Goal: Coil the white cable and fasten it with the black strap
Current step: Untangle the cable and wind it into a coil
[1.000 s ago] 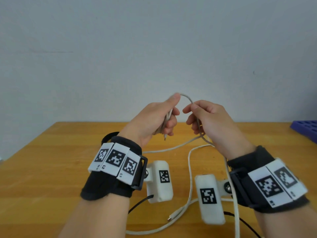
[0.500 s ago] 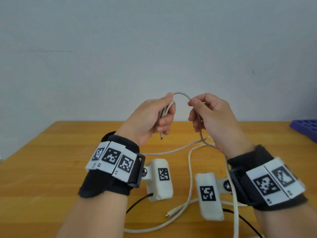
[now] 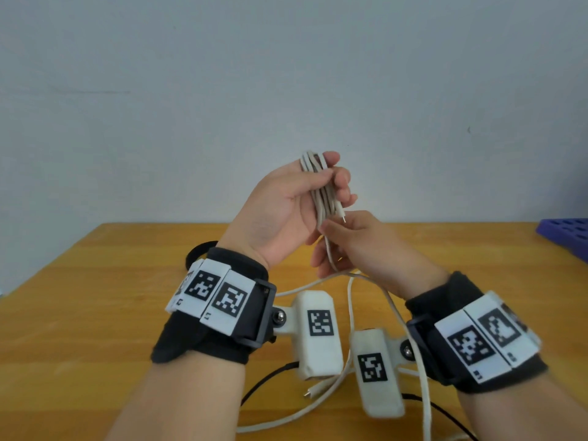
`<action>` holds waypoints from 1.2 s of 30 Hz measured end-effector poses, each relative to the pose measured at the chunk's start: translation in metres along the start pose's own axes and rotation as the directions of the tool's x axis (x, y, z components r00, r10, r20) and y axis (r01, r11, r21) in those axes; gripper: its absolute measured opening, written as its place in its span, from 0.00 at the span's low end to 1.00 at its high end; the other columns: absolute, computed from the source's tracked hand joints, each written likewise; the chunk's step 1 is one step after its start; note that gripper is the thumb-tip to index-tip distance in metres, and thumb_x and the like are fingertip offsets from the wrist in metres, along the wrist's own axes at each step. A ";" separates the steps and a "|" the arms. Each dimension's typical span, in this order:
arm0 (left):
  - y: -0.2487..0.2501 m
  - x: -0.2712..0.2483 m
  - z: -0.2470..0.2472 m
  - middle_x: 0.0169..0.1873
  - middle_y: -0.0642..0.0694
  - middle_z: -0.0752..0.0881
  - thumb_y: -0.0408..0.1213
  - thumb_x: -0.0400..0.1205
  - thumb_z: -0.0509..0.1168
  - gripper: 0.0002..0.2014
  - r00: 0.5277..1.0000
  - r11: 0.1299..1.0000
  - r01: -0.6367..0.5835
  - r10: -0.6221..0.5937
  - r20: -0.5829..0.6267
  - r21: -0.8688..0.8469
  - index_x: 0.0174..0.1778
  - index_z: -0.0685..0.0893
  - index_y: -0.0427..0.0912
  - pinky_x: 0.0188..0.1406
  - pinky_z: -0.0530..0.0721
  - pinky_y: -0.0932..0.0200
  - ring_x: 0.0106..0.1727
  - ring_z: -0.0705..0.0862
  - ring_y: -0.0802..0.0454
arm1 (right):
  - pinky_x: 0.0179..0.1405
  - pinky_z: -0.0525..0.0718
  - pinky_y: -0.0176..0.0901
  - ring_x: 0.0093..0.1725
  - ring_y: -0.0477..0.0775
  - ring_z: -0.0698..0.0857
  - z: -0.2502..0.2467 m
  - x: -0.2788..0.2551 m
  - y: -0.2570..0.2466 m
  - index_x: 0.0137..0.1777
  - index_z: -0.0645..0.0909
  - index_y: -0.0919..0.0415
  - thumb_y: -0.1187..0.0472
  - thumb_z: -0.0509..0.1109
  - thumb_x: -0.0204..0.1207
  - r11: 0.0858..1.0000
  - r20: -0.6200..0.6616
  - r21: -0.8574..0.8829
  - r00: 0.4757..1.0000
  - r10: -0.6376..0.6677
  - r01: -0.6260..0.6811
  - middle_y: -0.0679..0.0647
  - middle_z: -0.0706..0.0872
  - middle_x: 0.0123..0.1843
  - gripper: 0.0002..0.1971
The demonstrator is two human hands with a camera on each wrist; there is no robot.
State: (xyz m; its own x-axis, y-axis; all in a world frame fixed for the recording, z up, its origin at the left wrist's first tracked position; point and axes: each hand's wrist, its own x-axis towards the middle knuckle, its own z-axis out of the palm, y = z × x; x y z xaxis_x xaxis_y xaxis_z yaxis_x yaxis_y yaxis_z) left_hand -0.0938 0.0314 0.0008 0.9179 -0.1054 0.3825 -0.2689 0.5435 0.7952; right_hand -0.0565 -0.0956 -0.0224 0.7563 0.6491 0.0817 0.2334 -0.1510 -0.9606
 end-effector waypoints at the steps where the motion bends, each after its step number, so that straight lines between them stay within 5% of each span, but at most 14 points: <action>1: -0.001 0.001 0.000 0.33 0.44 0.82 0.23 0.81 0.53 0.08 0.999 1.000 -0.020 0.021 -0.025 0.010 0.52 0.74 0.36 0.48 0.85 0.56 0.32 0.82 0.51 | 0.34 0.89 0.40 0.31 0.55 0.86 0.000 0.000 0.000 0.44 0.82 0.68 0.62 0.59 0.85 1.000 0.015 -0.025 1.000 -0.005 0.005 0.63 0.86 0.35 0.14; 5: -0.003 0.003 0.000 0.34 0.43 0.83 0.20 0.83 0.53 0.09 0.989 0.996 -0.078 0.084 -0.122 0.050 0.54 0.74 0.35 0.54 0.81 0.53 0.34 0.84 0.51 | 0.37 0.89 0.35 0.33 0.50 0.87 -0.003 0.001 0.003 0.47 0.84 0.71 0.68 0.66 0.80 0.991 0.044 -0.134 0.999 -0.011 0.017 0.59 0.88 0.35 0.07; 9: -0.002 0.005 0.001 0.34 0.43 0.85 0.17 0.82 0.52 0.12 0.962 0.985 -0.154 0.166 -0.215 0.071 0.54 0.74 0.34 0.53 0.83 0.56 0.36 0.85 0.50 | 0.33 0.81 0.23 0.34 0.36 0.86 -0.003 0.000 0.006 0.43 0.89 0.60 0.61 0.71 0.77 0.896 0.085 -0.441 0.996 -0.013 0.049 0.42 0.89 0.33 0.06; 13: -0.002 0.007 -0.002 0.34 0.47 0.88 0.17 0.82 0.54 0.13 0.912 0.946 -0.178 0.262 -0.315 0.273 0.54 0.75 0.36 0.55 0.83 0.56 0.41 0.87 0.51 | 0.32 0.82 0.29 0.30 0.37 0.85 0.002 -0.003 0.003 0.40 0.88 0.59 0.57 0.71 0.76 0.832 0.089 -0.548 0.995 -0.048 0.090 0.42 0.89 0.31 0.08; 16: -0.005 0.009 -0.003 0.34 0.48 0.84 0.15 0.79 0.55 0.16 0.869 0.876 -0.137 0.331 -0.369 0.463 0.56 0.75 0.37 0.46 0.81 0.60 0.36 0.85 0.55 | 0.21 0.72 0.23 0.23 0.35 0.79 0.004 -0.006 -0.003 0.38 0.88 0.54 0.57 0.72 0.74 0.793 0.111 -0.595 0.991 -0.081 0.131 0.45 0.86 0.27 0.06; 21: -0.009 0.011 -0.005 0.36 0.48 0.81 0.16 0.77 0.52 0.21 0.820 0.749 -0.033 0.399 -0.411 0.662 0.64 0.70 0.37 0.35 0.80 0.68 0.35 0.82 0.57 | 0.22 0.68 0.28 0.21 0.39 0.74 -0.001 -0.010 -0.011 0.36 0.87 0.49 0.55 0.75 0.67 0.737 0.047 -0.668 0.994 -0.100 0.105 0.42 0.76 0.21 0.01; 31: -0.015 0.005 -0.013 0.44 0.49 0.83 0.22 0.78 0.52 0.19 0.892 0.274 0.191 0.352 -0.283 0.943 0.63 0.68 0.43 0.40 0.79 0.62 0.43 0.83 0.54 | 0.51 0.79 0.49 0.41 0.47 0.83 -0.001 -0.015 -0.026 0.43 0.83 0.46 0.55 0.74 0.63 0.588 -0.029 -0.805 0.984 -0.178 0.083 0.41 0.81 0.36 0.08; 34: -0.013 0.004 -0.015 0.48 0.48 0.83 0.26 0.77 0.56 0.17 0.921 0.186 0.229 0.276 -0.275 0.955 0.62 0.69 0.42 0.47 0.81 0.54 0.46 0.84 0.51 | 0.54 0.79 0.51 0.41 0.48 0.83 -0.003 -0.014 -0.026 0.44 0.81 0.45 0.56 0.73 0.63 0.576 -0.092 -0.813 0.960 -0.265 0.081 0.42 0.82 0.36 0.10; 36: -0.013 0.002 -0.014 0.44 0.48 0.82 0.28 0.78 0.57 0.15 0.935 0.214 0.248 0.203 -0.291 0.945 0.60 0.72 0.42 0.46 0.83 0.49 0.42 0.83 0.50 | 0.56 0.78 0.51 0.41 0.48 0.83 -0.005 -0.014 -0.024 0.42 0.78 0.45 0.59 0.72 0.63 0.595 -0.143 -0.799 0.932 -0.333 0.091 0.43 0.84 0.36 0.10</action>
State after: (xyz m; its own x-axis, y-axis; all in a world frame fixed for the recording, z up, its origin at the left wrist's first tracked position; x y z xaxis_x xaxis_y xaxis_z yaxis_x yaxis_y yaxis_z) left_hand -0.0839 0.0361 -0.0153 0.8886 0.2541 0.3819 -0.1056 -0.6968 0.7094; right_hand -0.0698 -0.1042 0.0013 0.7142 0.5490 0.4343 0.6955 -0.6265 -0.3518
